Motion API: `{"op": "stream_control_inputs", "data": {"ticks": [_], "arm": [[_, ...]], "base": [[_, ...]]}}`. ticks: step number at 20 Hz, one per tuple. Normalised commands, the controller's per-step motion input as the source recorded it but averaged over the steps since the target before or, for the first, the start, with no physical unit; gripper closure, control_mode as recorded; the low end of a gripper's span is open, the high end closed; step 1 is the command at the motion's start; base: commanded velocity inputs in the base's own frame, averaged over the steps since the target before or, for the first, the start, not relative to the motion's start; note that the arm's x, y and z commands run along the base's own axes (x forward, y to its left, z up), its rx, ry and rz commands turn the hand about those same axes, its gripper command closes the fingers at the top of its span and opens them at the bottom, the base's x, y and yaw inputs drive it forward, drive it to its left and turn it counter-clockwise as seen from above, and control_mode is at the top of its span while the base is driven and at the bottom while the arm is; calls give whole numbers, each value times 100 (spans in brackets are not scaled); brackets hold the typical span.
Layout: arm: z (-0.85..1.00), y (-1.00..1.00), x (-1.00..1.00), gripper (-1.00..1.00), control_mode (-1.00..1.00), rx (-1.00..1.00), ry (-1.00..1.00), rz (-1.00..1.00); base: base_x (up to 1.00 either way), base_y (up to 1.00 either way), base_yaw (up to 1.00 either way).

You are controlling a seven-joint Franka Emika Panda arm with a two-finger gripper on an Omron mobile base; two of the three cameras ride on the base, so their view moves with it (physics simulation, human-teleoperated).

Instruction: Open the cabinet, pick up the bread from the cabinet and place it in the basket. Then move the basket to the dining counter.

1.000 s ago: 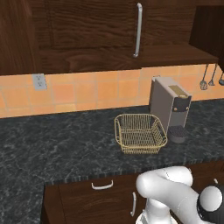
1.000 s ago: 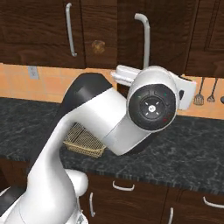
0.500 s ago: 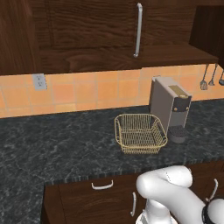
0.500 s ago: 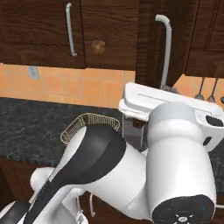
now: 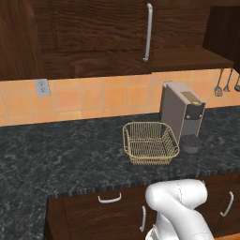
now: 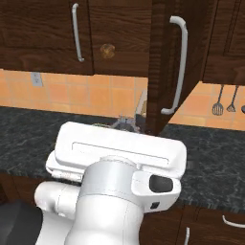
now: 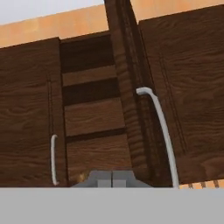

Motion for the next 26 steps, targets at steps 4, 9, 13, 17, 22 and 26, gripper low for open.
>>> {"op": "stream_control_inputs", "data": {"ticks": [4, 9, 13, 17, 22, 26], "arm": [[22, 100, -13, 100, -100, -19, -14, -9], [13, 100, 1, 100, -100, -26, 1, -1], [15, 100, 45, 100, -100, -20, 18, 3], [13, 100, 60, 100, -100, -5, 34, 0], [0, 84, 79, -100, -100, 0, 43, 0], [0, 22, 54, -100, -100, 0, 19, 0]], "base": [[0, 0, 0], [0, 0, 0], [0, 0, 0], [0, 0, 0], [0, 0, 0], [0, 0, 0]]}}
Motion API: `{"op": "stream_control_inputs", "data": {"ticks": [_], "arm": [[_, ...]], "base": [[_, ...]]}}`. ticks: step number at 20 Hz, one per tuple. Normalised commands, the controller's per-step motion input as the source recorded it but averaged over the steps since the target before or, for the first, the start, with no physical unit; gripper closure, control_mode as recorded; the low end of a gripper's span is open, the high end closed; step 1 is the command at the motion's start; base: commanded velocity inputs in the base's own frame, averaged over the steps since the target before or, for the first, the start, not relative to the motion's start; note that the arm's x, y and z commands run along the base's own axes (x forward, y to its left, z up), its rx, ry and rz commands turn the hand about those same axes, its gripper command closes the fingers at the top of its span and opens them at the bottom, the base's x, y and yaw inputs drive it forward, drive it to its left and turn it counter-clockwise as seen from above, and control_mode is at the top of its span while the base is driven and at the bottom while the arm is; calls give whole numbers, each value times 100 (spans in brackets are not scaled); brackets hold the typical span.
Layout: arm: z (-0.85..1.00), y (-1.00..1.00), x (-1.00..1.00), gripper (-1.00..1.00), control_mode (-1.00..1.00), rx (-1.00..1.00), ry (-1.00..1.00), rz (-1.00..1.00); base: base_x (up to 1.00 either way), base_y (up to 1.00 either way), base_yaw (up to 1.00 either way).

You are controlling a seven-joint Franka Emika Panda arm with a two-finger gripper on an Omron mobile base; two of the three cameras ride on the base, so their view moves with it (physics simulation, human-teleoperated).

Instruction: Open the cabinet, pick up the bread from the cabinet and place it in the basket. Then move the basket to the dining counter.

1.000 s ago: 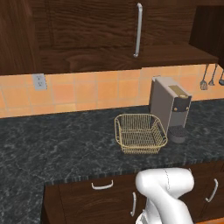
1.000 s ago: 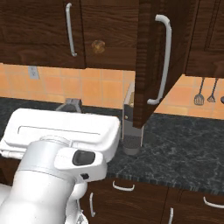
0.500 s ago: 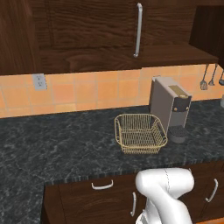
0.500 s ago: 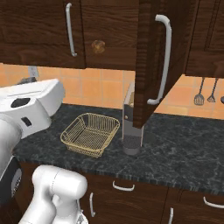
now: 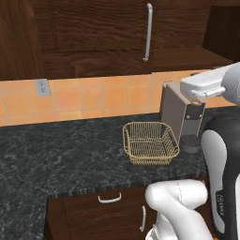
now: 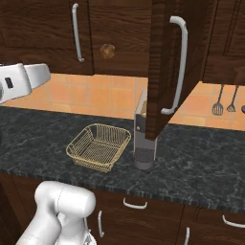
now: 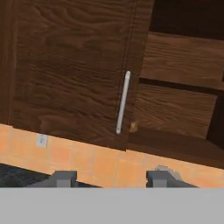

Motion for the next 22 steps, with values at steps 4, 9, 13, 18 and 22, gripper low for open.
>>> {"op": "stream_control_inputs", "data": {"ticks": [4, 9, 13, 18, 22], "arm": [[0, 0, 53, -100, -100, 0, 23, -14], [0, 0, 67, -100, -100, 0, 14, -21], [0, 0, 59, -100, -100, 2, 11, -4], [0, 0, 66, -100, -100, 4, 13, 12], [0, 3, 64, -100, -100, 1, 0, 1]], "base": [[0, 0, 0], [0, 0, 0], [0, 0, 0], [0, 0, 0], [0, 0, 0]]}}
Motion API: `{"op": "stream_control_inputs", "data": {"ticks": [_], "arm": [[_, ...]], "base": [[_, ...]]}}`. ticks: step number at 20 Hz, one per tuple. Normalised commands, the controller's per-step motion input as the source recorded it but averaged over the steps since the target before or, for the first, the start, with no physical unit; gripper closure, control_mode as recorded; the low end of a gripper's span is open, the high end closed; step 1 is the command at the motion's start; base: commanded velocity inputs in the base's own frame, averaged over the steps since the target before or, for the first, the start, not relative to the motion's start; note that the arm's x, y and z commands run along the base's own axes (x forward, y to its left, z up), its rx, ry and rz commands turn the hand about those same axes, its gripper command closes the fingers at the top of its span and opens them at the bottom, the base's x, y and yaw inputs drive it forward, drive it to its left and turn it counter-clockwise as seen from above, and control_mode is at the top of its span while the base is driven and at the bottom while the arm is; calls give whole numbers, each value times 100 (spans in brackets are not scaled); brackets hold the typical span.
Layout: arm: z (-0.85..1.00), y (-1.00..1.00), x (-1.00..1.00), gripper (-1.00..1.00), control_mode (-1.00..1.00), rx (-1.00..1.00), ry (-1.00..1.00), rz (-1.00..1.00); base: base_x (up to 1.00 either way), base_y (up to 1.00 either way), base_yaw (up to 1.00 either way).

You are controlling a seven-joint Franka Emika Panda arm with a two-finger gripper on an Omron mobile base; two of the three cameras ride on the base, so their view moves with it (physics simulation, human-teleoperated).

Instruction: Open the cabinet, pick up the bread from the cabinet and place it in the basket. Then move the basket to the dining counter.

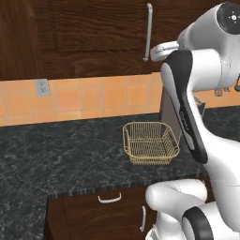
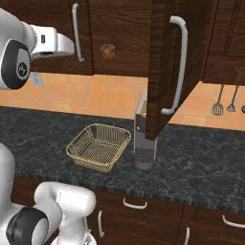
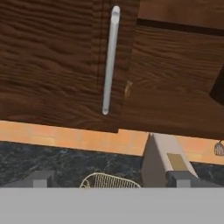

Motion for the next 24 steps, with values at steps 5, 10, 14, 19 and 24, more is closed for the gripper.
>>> {"op": "stream_control_inputs", "data": {"ticks": [5, 10, 14, 19, 24], "arm": [[-1, 1, 71, -100, -100, 5, 0, 0], [0, 13, 75, -100, -100, 0, 0, 0], [-1, 10, 61, -100, -100, 0, -7, 0], [-4, 0, 64, -100, -100, 2, -4, 0], [-4, 1, 64, -100, -100, 1, -1, 0]], "base": [[0, 0, 0], [0, 0, 0], [0, 0, 0], [0, 0, 0], [0, 0, 0]]}}
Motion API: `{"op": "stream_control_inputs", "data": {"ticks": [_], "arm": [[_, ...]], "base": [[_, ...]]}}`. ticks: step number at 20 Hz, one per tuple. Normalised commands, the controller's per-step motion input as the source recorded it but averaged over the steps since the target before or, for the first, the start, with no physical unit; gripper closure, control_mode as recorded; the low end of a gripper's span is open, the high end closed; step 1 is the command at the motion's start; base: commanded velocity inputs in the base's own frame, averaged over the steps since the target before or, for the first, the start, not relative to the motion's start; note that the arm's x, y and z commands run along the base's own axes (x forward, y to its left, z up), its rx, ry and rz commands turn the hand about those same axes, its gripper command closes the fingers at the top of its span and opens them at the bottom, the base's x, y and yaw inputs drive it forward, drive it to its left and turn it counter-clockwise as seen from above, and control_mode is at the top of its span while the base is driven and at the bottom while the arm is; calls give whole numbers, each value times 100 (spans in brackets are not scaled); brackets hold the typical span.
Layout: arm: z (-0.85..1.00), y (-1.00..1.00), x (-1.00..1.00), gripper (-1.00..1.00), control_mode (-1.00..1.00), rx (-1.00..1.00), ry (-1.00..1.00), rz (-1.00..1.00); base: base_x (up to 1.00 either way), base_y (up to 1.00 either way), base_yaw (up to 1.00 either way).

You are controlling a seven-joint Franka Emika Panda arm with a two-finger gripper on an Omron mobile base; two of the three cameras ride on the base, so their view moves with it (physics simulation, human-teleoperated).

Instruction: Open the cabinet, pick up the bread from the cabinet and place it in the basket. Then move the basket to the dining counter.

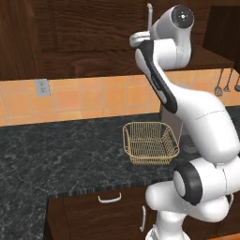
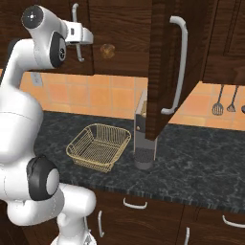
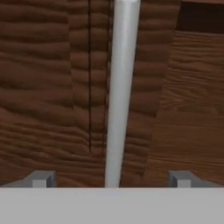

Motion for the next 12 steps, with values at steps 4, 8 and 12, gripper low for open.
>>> {"op": "stream_control_inputs", "data": {"ticks": [4, 8, 12], "arm": [[-9, 0, 64, -100, -100, 0, 0, 0], [-14, 7, 78, -100, -100, 0, 0, 0], [-30, 31, 83, 100, -100, 0, -1, 0]], "base": [[0, 0, 0], [0, 0, 0], [0, 0, 0]]}}
